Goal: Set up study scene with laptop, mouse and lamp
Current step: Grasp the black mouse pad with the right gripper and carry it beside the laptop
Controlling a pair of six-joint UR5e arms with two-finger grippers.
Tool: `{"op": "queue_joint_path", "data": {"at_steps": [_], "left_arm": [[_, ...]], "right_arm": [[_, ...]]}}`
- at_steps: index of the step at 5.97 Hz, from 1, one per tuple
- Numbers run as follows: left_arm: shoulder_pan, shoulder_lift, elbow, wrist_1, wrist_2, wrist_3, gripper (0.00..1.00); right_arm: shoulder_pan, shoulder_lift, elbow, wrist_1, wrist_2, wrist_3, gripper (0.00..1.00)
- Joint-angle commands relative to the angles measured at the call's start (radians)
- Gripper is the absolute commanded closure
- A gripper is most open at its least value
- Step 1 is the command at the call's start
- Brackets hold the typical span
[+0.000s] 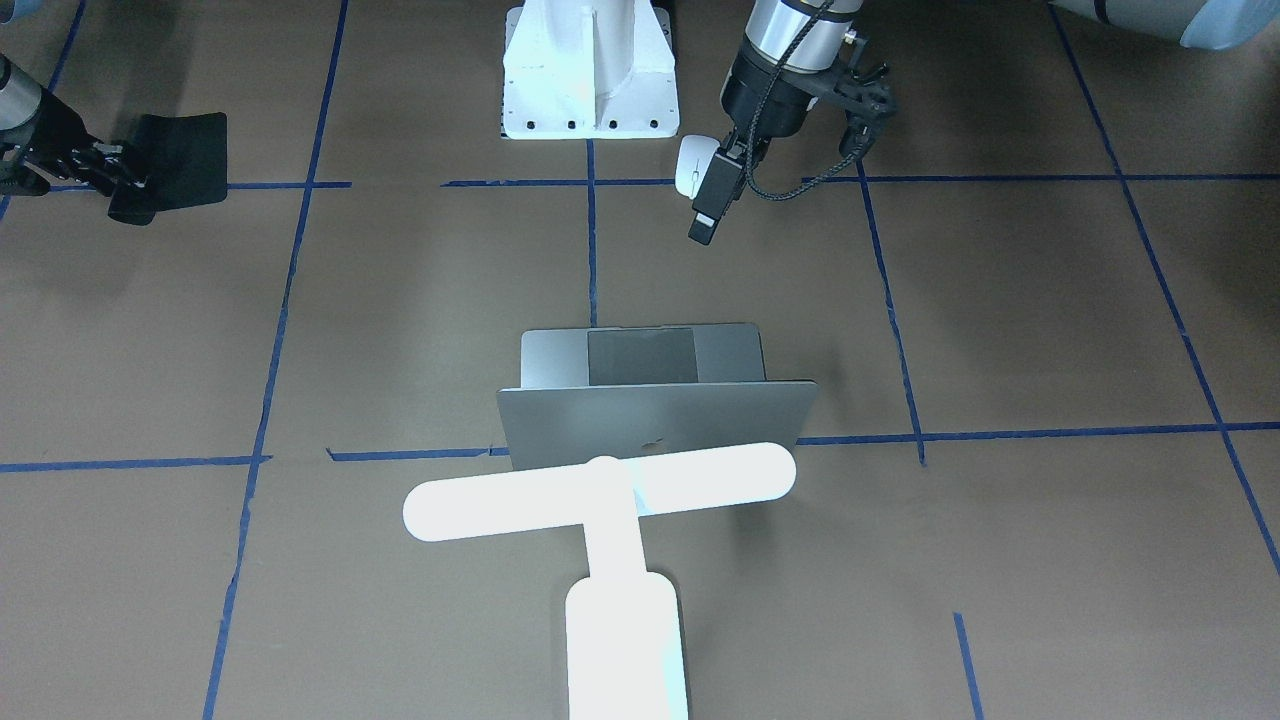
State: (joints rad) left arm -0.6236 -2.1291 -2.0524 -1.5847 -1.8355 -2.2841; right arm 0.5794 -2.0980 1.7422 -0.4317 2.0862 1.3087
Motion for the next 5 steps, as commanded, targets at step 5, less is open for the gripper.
{"op": "queue_joint_path", "data": {"at_steps": [5], "left_arm": [[0.001, 0.043, -0.063, 0.000, 0.001, 0.005, 0.00]], "right_arm": [[0.028, 0.098, 0.142, 0.018, -0.014, 0.004, 1.00]]}}
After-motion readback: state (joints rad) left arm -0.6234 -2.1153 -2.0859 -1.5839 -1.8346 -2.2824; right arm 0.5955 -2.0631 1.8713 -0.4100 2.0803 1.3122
